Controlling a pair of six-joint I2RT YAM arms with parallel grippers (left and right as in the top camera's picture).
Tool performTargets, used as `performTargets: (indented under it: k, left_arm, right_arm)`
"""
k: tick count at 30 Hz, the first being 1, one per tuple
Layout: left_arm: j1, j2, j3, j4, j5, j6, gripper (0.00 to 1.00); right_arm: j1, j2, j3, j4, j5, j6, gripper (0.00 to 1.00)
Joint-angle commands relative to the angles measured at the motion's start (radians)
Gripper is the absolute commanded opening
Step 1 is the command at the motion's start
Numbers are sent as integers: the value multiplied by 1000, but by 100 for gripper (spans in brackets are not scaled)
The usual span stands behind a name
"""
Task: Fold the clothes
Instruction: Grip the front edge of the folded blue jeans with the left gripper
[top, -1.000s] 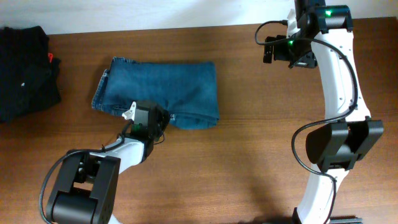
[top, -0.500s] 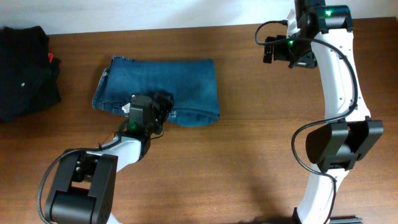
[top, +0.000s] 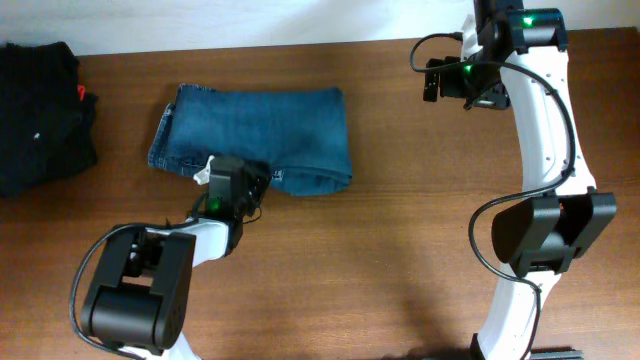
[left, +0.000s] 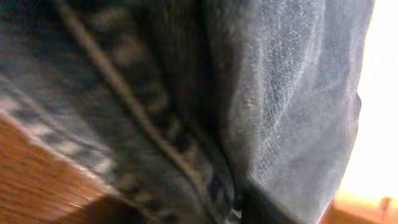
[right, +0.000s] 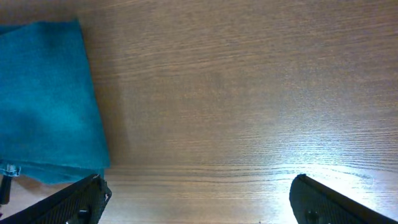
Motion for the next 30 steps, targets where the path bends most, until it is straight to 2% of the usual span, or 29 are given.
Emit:
performTargets:
  k: [1, 2, 4, 8, 14, 17, 20, 25, 28, 30]
  left_arm:
    - [10, 44, -24, -6, -71, 67, 17]
    - [10, 44, -24, 18, -70, 121, 9]
    - [10, 44, -24, 59, -66, 199, 3]
    - [21, 19, -24, 116, -8, 302, 1]
    - [66, -98, -24, 85, 134, 456, 1]
    - [89, -188, -24, -44, 139, 502, 1]
    - [111, -304, -24, -241, 133, 550, 1]
    - [121, -422, -24, -564, 133, 549, 1]
    - [121, -420, -25, -685, 113, 549, 1]
    - [121, -410, -35, -700, 87, 549, 1]
  right_arm:
    - [-6, 4, -5, 0, 8, -6, 99]
    - [-6, 4, -5, 0, 8, -6, 99]
    - [-6, 4, -5, 0, 8, -6, 99]
    - [-6, 4, -5, 0, 8, -6, 99]
    - [-6, 4, -5, 0, 8, -6, 99]
    - [-6, 4, -5, 0, 8, -6, 99]
    - [-6, 4, -5, 0, 8, -6, 99]
    - [-6, 4, -5, 0, 8, -6, 99]
    - [-6, 4, -5, 0, 8, -6, 99]
    - [-6, 4, -5, 0, 8, -6, 99]
